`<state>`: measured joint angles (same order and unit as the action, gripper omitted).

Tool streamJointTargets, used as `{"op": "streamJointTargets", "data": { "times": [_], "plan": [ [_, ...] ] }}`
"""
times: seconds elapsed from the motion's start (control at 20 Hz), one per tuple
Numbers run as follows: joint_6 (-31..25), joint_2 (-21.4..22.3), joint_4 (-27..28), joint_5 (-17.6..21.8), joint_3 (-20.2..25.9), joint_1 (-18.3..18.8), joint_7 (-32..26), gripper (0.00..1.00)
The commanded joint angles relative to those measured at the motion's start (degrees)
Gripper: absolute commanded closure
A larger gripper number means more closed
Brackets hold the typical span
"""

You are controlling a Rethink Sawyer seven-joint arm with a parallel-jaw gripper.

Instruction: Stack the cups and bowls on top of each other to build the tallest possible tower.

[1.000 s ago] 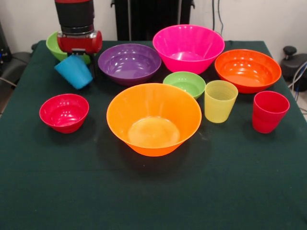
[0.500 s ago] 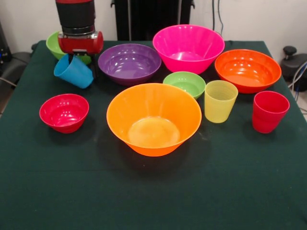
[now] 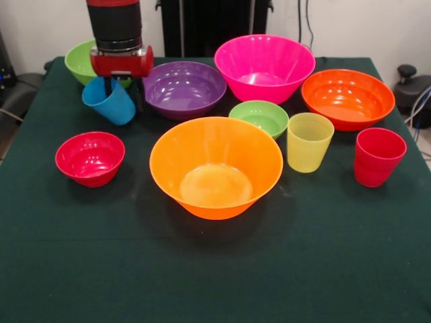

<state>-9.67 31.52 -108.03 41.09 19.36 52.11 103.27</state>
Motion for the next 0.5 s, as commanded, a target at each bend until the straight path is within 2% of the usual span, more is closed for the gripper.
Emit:
{"op": "streamJointTargets", "data": {
  "times": [0.05, 0.5],
  "plan": [
    [4.0, -2.5, 1.9, 0.6, -1.1, -4.0, 6.0, 0.0],
    [4.1, -2.7, 2.4, 0.8, -7.2, -8.8, 6.4, 0.0]
  ]
}}
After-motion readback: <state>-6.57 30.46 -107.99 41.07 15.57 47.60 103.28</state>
